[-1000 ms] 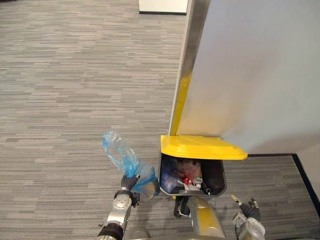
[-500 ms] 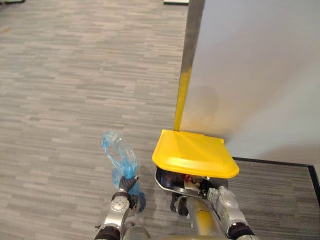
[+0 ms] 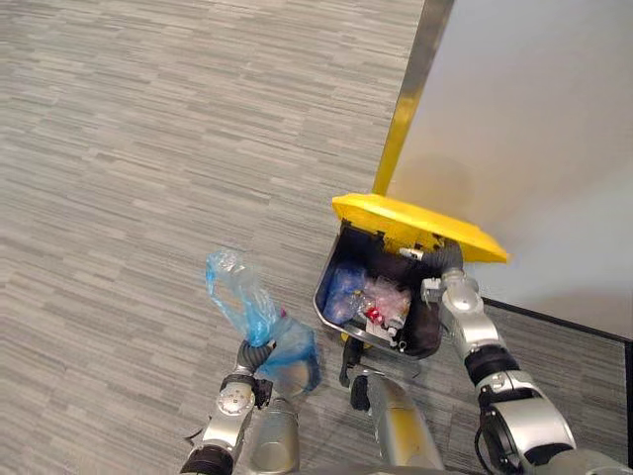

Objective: Gather rubbish on tea table into small bin, then transfer packed bag to large trash can.

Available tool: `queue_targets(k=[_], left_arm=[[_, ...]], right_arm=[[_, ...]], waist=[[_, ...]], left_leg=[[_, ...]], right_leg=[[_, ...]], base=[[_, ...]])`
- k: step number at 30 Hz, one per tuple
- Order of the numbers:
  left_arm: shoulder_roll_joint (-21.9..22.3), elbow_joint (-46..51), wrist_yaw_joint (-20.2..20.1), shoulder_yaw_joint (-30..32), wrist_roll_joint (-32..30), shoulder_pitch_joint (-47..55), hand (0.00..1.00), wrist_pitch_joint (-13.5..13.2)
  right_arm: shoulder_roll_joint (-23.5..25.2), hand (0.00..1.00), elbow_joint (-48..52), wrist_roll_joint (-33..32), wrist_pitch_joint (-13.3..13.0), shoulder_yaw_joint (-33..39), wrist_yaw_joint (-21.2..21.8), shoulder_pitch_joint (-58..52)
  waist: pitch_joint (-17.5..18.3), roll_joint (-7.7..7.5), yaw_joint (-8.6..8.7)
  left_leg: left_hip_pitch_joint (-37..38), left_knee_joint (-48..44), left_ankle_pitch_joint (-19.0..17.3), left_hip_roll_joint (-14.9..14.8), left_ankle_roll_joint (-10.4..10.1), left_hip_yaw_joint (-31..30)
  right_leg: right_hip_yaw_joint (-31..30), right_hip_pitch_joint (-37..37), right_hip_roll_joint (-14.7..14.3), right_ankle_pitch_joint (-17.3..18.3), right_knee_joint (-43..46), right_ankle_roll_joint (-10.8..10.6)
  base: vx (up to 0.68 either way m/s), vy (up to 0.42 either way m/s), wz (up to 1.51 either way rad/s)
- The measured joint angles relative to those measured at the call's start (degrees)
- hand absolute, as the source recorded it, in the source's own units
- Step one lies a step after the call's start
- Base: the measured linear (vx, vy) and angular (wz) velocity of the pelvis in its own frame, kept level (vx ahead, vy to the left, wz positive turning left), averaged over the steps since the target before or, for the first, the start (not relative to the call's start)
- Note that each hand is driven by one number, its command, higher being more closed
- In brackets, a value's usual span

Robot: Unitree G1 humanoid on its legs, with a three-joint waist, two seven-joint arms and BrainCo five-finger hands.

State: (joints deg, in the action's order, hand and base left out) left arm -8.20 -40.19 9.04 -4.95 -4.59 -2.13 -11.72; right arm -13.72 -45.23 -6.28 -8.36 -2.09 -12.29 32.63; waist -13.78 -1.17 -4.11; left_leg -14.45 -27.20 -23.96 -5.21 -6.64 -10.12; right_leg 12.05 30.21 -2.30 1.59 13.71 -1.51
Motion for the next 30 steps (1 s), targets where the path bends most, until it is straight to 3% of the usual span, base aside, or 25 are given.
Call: queue_targets(k=[1,2,3,4,13,20,23,25,30], left_arm=[[-0.8,0.0,0.0,-0.1,0.0,-0.4,1.0,0.0],[-0.8,0.1,0.0,-0.2,0.0,-0.5,1.0,-0.1],[-1.5,0.1,0.0,-1.1,0.0,-1.6,1.0,-0.1],[-1.5,0.5,0.0,-1.3,0.2,-1.9,1.0,-0.1],[-2.4,4.3,0.0,-1.8,0.6,-1.7,1.0,-0.8],[-4.6,9.8,-0.1,-4.2,2.7,-2.3,1.0,-1.4],[-4.5,15.7,-0.1,-6.1,4.0,-2.3,1.0,-1.5],[-4.5,20.1,-0.2,-6.6,5.2,-2.5,1.0,-2.1],[-5.8,29.2,-0.4,-8.8,8.8,-3.5,1.0,-3.9]], right_arm=[[-0.7,0.0,-0.8,0.0,0.0,-0.8,0.0,2.0],[-1.0,0.0,-0.8,0.0,0.0,-0.8,0.0,2.8],[-2.3,0.0,-1.1,-0.1,0.0,-0.8,-0.1,3.3],[-3.3,0.0,-1.8,-0.1,0.0,-0.9,0.1,4.4],[-9.2,0.0,-3.5,0.2,0.1,-1.4,0.1,9.3],[-10.9,0.0,-3.4,3.9,0.2,-3.5,0.1,12.0],[-12.0,0.0,-3.2,6.2,0.2,-4.9,0.1,12.2],[-12.2,0.0,-2.7,7.2,0.2,-5.7,0.2,12.2],[-13.9,0.0,-1.2,9.2,0.2,-7.1,0.2,12.2]], waist=[[-0.8,0.33,-0.27],[-1.5,0.84,-0.77],[-3.1,0.0,0.84],[-3.5,0.34,-0.05],[-5.2,1.04,0.22],[-6.1,1.22,0.3],[-6.1,1.21,0.58],[-6.4,1.28,2.05],[-7.9,0.78,1.82]], left_leg=[[0.1,1.4,0.3,-0.9,0.4,-2.2],[0.1,1.7,0.4,-1.8,0.4,-2.1],[0.9,1.2,1.4,-1.0,-1.5,-2.9],[0.2,-0.2,1.6,-1.2,-2.3,-4.0],[-1.1,-3.4,1.6,-0.4,-2.0,-4.6],[-2.9,-2.2,1.9,-0.3,-1.7,-5.2],[-3.5,-5.4,1.6,0.1,-1.9,-6.9],[-4.7,-6.6,1.4,0.2,-1.4,-6.6],[-4.0,-4.6,1.2,0.3,-1.0,-5.3]], right_leg=[[0.9,-0.6,-1.0,0.8,-1.7,-1.2],[0.6,0.4,-1.3,0.0,1.6,0.9],[-2.7,-0.1,0.1,-1.0,5.9,4.0],[-2.4,-0.1,-1.2,-0.8,4.8,5.0],[3.6,-1.2,-0.5,-1.6,2.3,4.7],[3.9,-1.2,-0.3,-2.3,0.1,3.5],[5.5,-1.2,-0.5,-2.3,0.1,3.6],[6.1,-1.2,-0.4,-2.3,0.6,3.6],[4.9,-1.1,0.3,-2.3,0.2,3.5]], base=[[-0.02,-0.124,-0.1],[0.02,-0.126,0.41],[0.08,-0.106,0.4],[0.07,-0.089,0.41],[-0.03,-0.034,0.08],[-0.11,0.007,0.11],[-0.02,-0.034,0.11],[-0.06,-0.004,0.13],[-0.09,-0.004,-0.01]])
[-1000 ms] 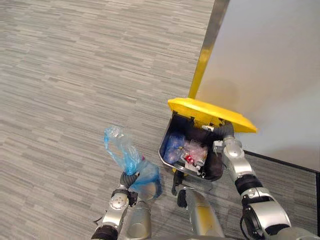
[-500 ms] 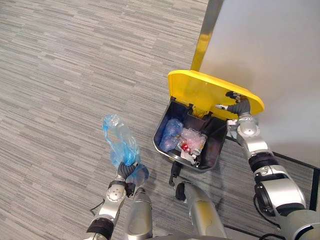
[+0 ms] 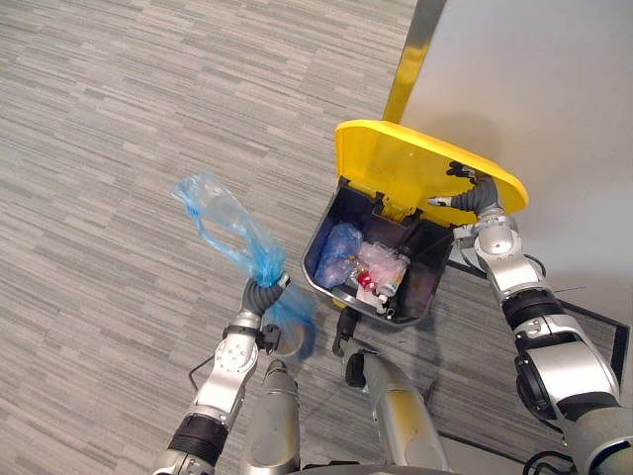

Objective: Gather rubbish on tea table into small bin, then transfer packed bag to large trash can.

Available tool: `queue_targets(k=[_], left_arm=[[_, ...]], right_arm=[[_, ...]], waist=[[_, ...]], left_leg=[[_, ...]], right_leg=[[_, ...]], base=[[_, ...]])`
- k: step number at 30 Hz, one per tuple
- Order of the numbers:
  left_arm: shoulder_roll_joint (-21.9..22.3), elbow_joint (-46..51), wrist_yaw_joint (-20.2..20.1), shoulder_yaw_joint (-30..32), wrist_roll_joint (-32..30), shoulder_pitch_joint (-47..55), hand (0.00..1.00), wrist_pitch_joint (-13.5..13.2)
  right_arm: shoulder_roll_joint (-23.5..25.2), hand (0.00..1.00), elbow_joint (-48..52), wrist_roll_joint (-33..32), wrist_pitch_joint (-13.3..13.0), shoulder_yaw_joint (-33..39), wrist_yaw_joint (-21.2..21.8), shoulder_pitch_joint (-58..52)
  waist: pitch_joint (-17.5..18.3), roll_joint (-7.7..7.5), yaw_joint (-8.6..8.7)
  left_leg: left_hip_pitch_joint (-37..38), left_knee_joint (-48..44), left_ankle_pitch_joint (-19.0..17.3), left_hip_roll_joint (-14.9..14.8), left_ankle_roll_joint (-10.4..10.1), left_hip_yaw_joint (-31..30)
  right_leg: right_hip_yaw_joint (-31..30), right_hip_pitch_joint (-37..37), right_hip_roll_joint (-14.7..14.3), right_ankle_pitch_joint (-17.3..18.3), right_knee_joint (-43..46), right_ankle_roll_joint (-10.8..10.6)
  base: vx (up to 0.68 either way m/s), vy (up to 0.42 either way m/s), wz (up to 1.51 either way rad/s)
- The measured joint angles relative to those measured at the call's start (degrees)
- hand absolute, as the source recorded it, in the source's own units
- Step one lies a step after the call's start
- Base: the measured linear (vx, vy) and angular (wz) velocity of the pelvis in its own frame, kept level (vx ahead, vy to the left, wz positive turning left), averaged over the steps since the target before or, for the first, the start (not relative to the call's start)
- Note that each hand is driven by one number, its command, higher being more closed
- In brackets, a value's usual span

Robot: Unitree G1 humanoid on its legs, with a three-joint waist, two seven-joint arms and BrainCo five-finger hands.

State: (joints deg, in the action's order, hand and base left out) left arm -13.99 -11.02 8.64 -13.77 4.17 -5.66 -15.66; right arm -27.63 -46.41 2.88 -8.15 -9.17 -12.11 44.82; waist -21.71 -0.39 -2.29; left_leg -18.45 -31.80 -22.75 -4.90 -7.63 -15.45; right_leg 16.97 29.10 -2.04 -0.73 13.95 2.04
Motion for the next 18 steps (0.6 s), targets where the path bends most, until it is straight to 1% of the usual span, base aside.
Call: queue_targets(k=[1,4,7,8,9,11,13,16,17,18], left_arm=[[-0.9,2.6,-0.2,-1.7,1.0,-0.3,1.0,-0.5],[-1.4,4.7,-1.1,-4.5,2.2,-2.6,1.0,-1.0],[-0.7,5.0,-1.3,-9.0,3.1,-7.9,1.0,-1.1],[-0.4,5.0,-1.5,-10.2,3.1,-9.7,1.0,-1.1],[-0.2,5.2,-1.6,-11.0,3.1,-11.0,1.0,-1.1],[0.0,6.3,-1.7,-11.4,3.1,-12.5,1.0,-1.1],[0.2,6.5,-1.4,-12.5,3.1,-16.1,1.0,-1.1],[0.4,6.5,-0.9,-14.5,3.1,-21.0,1.0,-1.1],[0.5,6.3,-0.9,-15.0,3.1,-22.1,1.0,-1.1],[0.8,5.8,-0.8,-15.6,3.0,-24.2,1.0,-1.0]], right_arm=[[-0.1,0.0,0.9,0.1,0.0,-0.9,0.2,0.2],[-0.3,0.0,0.9,0.8,0.0,-1.8,1.1,0.9],[-0.4,0.0,0.9,2.2,0.4,-4.7,1.5,2.7],[-0.4,0.0,0.9,2.3,0.7,-4.9,2.2,3.0],[-0.4,0.0,0.9,2.3,0.9,-5.0,2.3,3.1],[-0.4,0.0,0.9,2.6,1.1,-5.6,2.4,3.7],[-0.4,0.0,0.6,3.6,2.1,-7.7,2.6,5.3],[-0.3,0.0,0.6,4.5,2.3,-10.2,3.7,7.4],[-0.3,0.0,0.6,4.5,2.3,-10.5,3.8,7.7],[-0.4,0.0,0.6,4.5,2.4,-11.0,4.0,7.8]], waist=[[0.0,-0.02,0.05],[0.0,-0.02,0.1],[0.0,-0.04,1.53],[0.0,-0.05,1.58],[0.0,-0.05,1.66],[0.0,-0.04,1.71],[0.0,-0.04,2.41],[0.0,-0.04,3.29],[0.0,-0.04,3.37],[0.0,-0.04,3.8]], left_leg=[[0.2,-0.2,0.0,0.0,0.0,0.0],[0.4,-0.8,-0.1,-0.2,0.0,-0.2],[-0.5,-1.1,-0.3,-0.4,0.0,0.3],[-0.5,-0.8,-0.2,-1.1,0.2,0.9],[-0.1,-0.3,-0.1,-1.2,0.2,1.3],[0.3,-0.1,-0.1,-1.1,0.2,1.7],[0.5,-0.1,-0.2,-1.0,0.3,1.8],[0.4,-1.3,-0.4,-1.0,0.0,1.8],[0.2,-1.4,-0.4,-1.0,0.0,1.9],[-0.3,-1.1,-0.2,-1.2,0.2,1.8]], right_leg=[[0.0,0.0,-0.4,0.0,-0.2,0.0],[0.0,0.0,-0.9,0.0,-0.2,0.0],[0.0,-0.1,-1.3,0.0,-1.3,0.0],[-0.1,-0.2,-1.5,-0.1,-1.8,-0.2],[-0.6,-0.4,-1.7,-0.4,-2.3,-0.6],[-1.1,-0.4,-1.8,-0.5,-2.2,-0.7],[-1.0,-0.4,-2.0,-0.5,-2.2,-0.7],[-0.9,0.0,-2.0,-0.5,-2.0,-0.7],[-0.8,0.1,-2.0,-0.5,-1.9,-0.7],[-0.7,0.2,-2.0,-0.5,-1.7,-0.7]], base=[[-0.05,-0.016,-0.07],[-0.03,-0.027,-0.09],[-0.05,-0.005,-0.15],[-0.08,0.002,-0.22],[-0.05,0.001,-0.21],[-0.02,0.006,-0.16],[-0.02,0.001,-0.02],[-0.01,-0.008,-0.03],[-0.04,0.003,-0.13],[-0.05,-0.001,0.02]])
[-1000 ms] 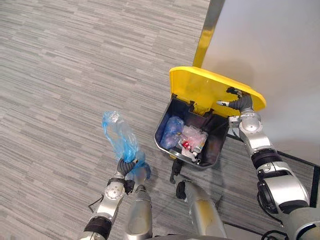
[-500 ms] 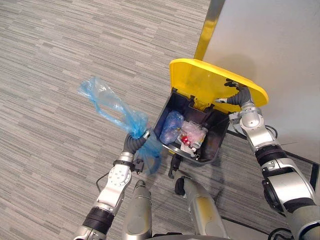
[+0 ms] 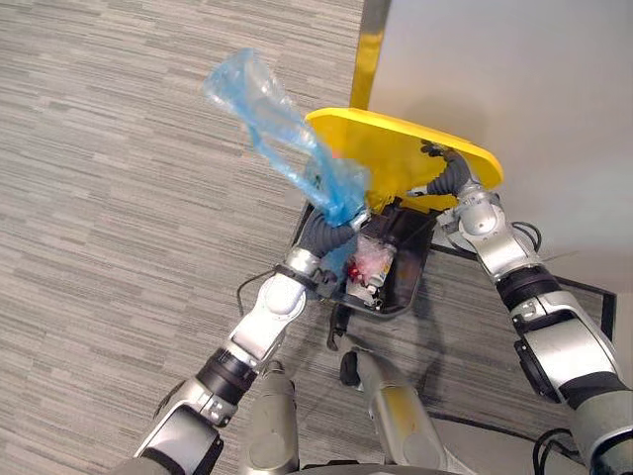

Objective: Gather rubbish on tea table into small bin, then transfer packed bag to large trash can.

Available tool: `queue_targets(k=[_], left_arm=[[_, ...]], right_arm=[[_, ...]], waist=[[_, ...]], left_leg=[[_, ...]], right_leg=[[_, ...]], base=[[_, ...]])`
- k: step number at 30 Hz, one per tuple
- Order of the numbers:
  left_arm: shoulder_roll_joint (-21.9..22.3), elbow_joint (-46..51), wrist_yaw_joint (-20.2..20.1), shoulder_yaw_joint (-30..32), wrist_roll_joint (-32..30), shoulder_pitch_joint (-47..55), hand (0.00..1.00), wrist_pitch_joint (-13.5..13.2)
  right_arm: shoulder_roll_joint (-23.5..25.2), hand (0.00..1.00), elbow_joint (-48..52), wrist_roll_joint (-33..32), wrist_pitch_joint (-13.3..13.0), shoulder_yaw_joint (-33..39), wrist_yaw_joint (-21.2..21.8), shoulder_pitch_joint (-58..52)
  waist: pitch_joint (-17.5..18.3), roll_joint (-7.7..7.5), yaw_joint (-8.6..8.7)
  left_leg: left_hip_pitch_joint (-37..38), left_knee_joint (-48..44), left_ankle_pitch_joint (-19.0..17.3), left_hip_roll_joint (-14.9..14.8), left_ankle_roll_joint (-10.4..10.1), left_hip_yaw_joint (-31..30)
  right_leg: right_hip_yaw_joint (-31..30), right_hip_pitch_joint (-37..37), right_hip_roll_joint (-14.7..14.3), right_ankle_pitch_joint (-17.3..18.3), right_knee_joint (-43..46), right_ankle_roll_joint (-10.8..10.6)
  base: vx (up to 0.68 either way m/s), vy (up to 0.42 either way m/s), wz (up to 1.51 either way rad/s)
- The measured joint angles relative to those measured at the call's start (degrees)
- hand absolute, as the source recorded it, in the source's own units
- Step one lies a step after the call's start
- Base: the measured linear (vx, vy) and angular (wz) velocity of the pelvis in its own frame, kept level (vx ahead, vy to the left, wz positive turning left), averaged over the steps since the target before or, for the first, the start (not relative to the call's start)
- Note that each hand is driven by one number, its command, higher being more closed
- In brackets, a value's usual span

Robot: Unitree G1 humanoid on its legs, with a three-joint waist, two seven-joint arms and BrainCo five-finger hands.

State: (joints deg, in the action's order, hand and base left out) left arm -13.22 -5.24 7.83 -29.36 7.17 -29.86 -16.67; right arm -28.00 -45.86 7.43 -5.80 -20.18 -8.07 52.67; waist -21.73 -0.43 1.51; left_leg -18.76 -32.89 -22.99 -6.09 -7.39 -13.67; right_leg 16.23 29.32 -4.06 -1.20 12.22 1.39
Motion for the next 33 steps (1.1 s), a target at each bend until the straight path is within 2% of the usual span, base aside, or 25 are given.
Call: queue_targets(k=[2,4,9,11,14,19,20,21,22,23,24,27,30,31,33], left_arm=[[0.4,-0.6,0.5,0.2,0.0,-2.5,1.0,0.0],[1.1,-3.0,2.4,0.3,-0.1,-5.8,1.0,0.0],[2.0,-9.6,3.5,0.3,-0.1,-9.3,1.0,0.3],[2.5,-14.7,3.4,0.2,-0.4,-12.8,1.0,1.2],[3.9,-21.8,3.4,-1.1,-1.6,-16.7,1.0,2.1],[5.8,-30.7,3.2,-4.0,-3.5,-19.4,1.0,4.0],[6.6,-33.0,3.2,-4.0,-3.7,-20.3,1.0,4.0],[7.1,-35.4,2.5,-4.0,-4.8,-21.3,1.0,4.2],[7.9,-36.8,2.2,-3.7,-5.8,-21.3,1.0,4.4],[8.1,-37.6,2.2,-3.6,-5.8,-21.4,1.0,4.4],[8.3,-39.0,2.2,-3.6,-6.9,-21.5,1.0,5.0],[8.9,-42.8,2.1,-2.8,-9.5,-21.8,1.0,5.2],[9.6,-46.6,2.3,3.3,-11.7,-21.1,1.0,6.6],[9.6,-46.7,2.3,4.6,-12.4,-20.7,0.0,7.0],[9.6,-47.1,2.4,5.5,-14.1,-20.0,0.0,7.6]], right_arm=[[0.0,0.0,0.0,0.0,0.0,-0.7,0.6,0.5],[-0.2,0.0,-0.1,0.0,0.1,-0.7,0.6,1.5],[-0.7,0.0,-0.1,0.0,0.1,-1.7,0.6,3.7],[-1.7,0.0,0.0,0.1,0.0,-2.8,0.6,6.3],[-2.2,0.0,0.0,0.6,-0.1,-2.9,0.5,8.5],[-2.1,0.0,1.0,2.3,-0.2,-3.0,0.3,9.5],[-2.1,0.0,2.0,2.5,-0.1,-3.1,0.1,9.8],[-1.5,0.0,2.4,3.3,-0.1,-3.5,-0.8,10.6],[-1.3,0.0,2.4,4.3,0.0,-4.4,-1.4,11.6],[-1.1,0.0,2.5,4.6,0.0,-5.1,-1.7,12.4],[-0.2,0.0,2.7,5.5,0.0,-5.4,-1.9,13.7],[1.1,0.0,4.9,6.8,0.0,-5.6,-2.1,15.2],[3.3,0.0,8.4,6.9,-0.1,-6.9,-3.6,15.9],[3.4,0.0,9.2,7.0,-0.2,-7.8,-3.9,16.2],[4.8,0.0,9.3,7.9,-0.3,-7.9,-4.2,17.1]], waist=[[0.0,0.01,0.94],[0.0,0.0,0.89],[-0.3,-0.06,1.03],[-2.8,-0.12,1.21],[-4.6,-0.35,1.55],[-4.8,-0.45,1.37],[-5.6,0.0,0.96],[-6.5,-0.48,1.39],[-7.1,-1.13,2.45],[-7.1,-1.13,2.24],[-7.1,-1.12,1.33],[-7.4,-1.19,0.86],[-7.4,-1.19,0.88],[-7.4,-1.19,0.85],[-7.4,-1.19,0.82]], left_leg=[[-0.4,0.1,0.0,0.1,0.0,0.0],[-0.9,-0.1,0.0,0.1,0.0,0.2],[-2.6,-1.7,-0.2,0.3,-0.3,0.4],[-2.9,-2.1,-0.2,0.1,-0.3,1.0],[-4.6,-1.9,-0.2,0.1,-0.4,1.4],[-8.7,-4.9,-0.3,-0.2,-0.2,3.3],[-9.2,-3.9,-0.5,-1.5,-0.2,3.7],[-9.5,-3.5,-0.3,-2.7,-0.4,5.5],[-10.5,-5.1,0.3,-2.5,-2.4,6.4],[-11.0,-6.2,0.3,-3.1,-2.4,6.7],[-11.4,-7.5,-0.5,-4.0,-2.8,7.0],[-12.1,-7.8,-2.3,-5.3,-3.1,8.9],[-13.2,-9.5,-2.8,-5.5,-2.5,10.0],[-13.5,-9.9,-2.9,-5.6,-2.3,10.4],[-13.8,-9.8,-3.0,-5.4,-2.2,11.3]], right_leg=[[-0.2,0.2,0.2,0.0,0.2,0.0],[-0.5,1.2,0.4,0.0,1.1,0.0],[-0.1,3.3,0.3,0.0,1.9,0.0],[-0.2,3.7,0.5,0.0,3.1,0.0],[-0.3,5.3,1.0,0.0,3.2,0.0],[0.0,9.2,0.9,0.1,3.2,-0.2],[0.7,9.8,0.9,2.0,4.3,-3.1],[-2.9,12.9,1.9,-0.1,12.8,2.4],[-4.8,12.6,2.7,-1.0,13.3,4.9],[-4.5,13.1,2.3,-1.2,12.9,4.7],[-3.9,14.1,1.6,-1.4,12.5,4.8],[-3.3,15.6,1.2,-2.0,12.6,5.7],[-3.7,16.4,1.3,-2.3,12.8,5.7],[-3.8,16.6,1.4,-2.4,13.0,5.6],[-4.0,17.0,2.0,-2.6,13.2,5.4]], base=[[-0.05,-0.004,0.07],[-0.05,-0.004,-0.05],[-0.04,-0.026,0.0],[-0.06,-0.025,-0.08],[-0.1,-0.036,0.01],[-0.06,-0.021,-0.11],[-0.06,-0.071,-0.06],[-0.01,-0.142,0.33],[0.01,-0.165,0.35],[0.08,-0.184,0.15],[0.06,-0.117,-0.15],[0.03,-0.019,-0.06],[-0.01,0.063,-0.08],[-0.04,0.094,-0.06],[-0.04,0.068,0.0]])
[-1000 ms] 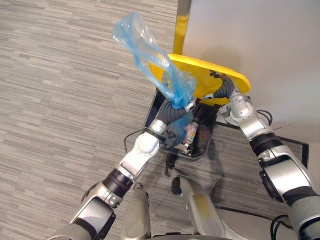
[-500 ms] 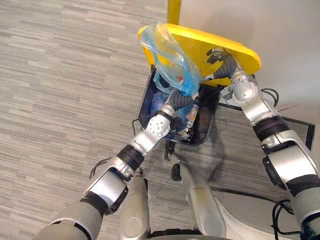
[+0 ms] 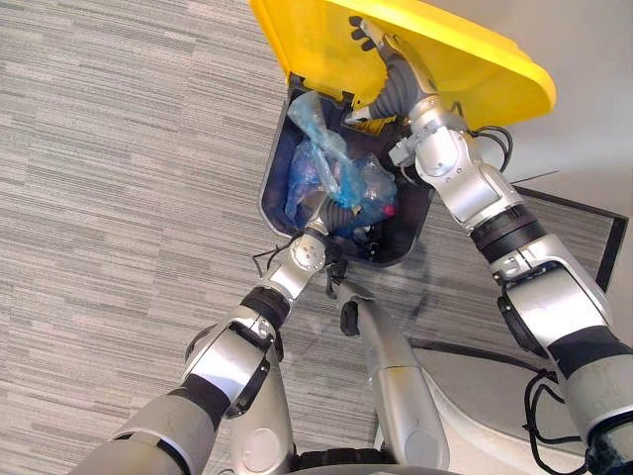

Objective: Gather rubbish on tea table into small bin, then transfer packed bag to large trash can.

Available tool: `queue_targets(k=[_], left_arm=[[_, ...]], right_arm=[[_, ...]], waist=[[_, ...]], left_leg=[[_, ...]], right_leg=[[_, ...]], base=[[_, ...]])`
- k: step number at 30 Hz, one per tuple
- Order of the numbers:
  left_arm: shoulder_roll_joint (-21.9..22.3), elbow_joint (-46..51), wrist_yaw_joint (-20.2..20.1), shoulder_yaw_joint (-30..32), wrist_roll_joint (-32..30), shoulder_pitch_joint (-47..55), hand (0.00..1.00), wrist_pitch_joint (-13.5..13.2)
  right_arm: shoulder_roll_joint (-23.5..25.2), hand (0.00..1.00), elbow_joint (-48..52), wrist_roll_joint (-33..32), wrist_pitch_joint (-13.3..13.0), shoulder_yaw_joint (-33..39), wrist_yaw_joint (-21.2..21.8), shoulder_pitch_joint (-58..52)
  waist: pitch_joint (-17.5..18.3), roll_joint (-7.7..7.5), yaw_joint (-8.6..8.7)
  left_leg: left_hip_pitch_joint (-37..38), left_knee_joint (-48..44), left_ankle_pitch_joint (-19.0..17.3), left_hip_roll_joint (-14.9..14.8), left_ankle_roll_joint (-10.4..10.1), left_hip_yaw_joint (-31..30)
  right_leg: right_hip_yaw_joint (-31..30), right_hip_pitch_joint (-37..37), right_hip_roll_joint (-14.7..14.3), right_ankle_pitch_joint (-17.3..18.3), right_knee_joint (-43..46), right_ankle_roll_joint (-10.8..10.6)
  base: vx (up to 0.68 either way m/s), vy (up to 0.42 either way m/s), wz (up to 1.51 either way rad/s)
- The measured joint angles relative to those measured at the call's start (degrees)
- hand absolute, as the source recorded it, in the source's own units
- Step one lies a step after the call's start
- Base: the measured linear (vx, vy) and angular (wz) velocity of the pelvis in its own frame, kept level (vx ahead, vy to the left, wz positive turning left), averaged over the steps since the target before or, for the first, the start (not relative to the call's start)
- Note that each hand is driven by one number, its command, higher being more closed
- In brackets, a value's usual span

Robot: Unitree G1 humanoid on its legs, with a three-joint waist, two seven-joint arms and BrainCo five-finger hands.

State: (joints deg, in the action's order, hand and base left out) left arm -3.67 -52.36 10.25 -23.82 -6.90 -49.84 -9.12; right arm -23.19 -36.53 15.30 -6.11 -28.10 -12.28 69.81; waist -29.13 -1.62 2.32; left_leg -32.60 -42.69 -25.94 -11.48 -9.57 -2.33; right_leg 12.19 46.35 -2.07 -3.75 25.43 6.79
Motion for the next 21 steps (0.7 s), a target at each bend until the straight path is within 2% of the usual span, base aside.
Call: queue_targets(k=[8,17,21], left_arm=[[1.3,0.0,0.2,1.0,-5.1,1.5,0.0,1.2],[2.9,0.1,1.2,0.9,-6.3,1.4,0.0,1.3],[2.9,0.2,1.4,0.8,-6.3,1.3,0.0,1.3]], right_arm=[[0.8,0.0,2.0,0.1,0.0,-1.7,-0.4,1.1],[1.0,0.0,2.0,0.1,-0.1,-2.2,-0.2,1.2],[0.9,0.0,2.0,0.8,-0.1,-2.2,-0.1,0.6]], waist=[[0.0,0.0,0.18],[0.1,-0.12,0.1],[0.2,-0.14,0.27]], left_leg=[[-0.1,1.0,0.0,0.3,0.0,1.0],[3.2,2.3,0.0,0.6,0.1,2.4],[4.8,3.7,0.4,1.6,0.7,2.3]], right_leg=[[-0.1,0.5,1.1,-0.3,0.6,0.1],[-1.0,-1.8,1.4,-0.1,0.6,-0.3],[-1.0,-3.1,2.3,0.1,0.4,-0.6]], base=[[0.01,0.037,0.01],[0.02,0.03,-0.04],[0.0,0.017,0.09]])
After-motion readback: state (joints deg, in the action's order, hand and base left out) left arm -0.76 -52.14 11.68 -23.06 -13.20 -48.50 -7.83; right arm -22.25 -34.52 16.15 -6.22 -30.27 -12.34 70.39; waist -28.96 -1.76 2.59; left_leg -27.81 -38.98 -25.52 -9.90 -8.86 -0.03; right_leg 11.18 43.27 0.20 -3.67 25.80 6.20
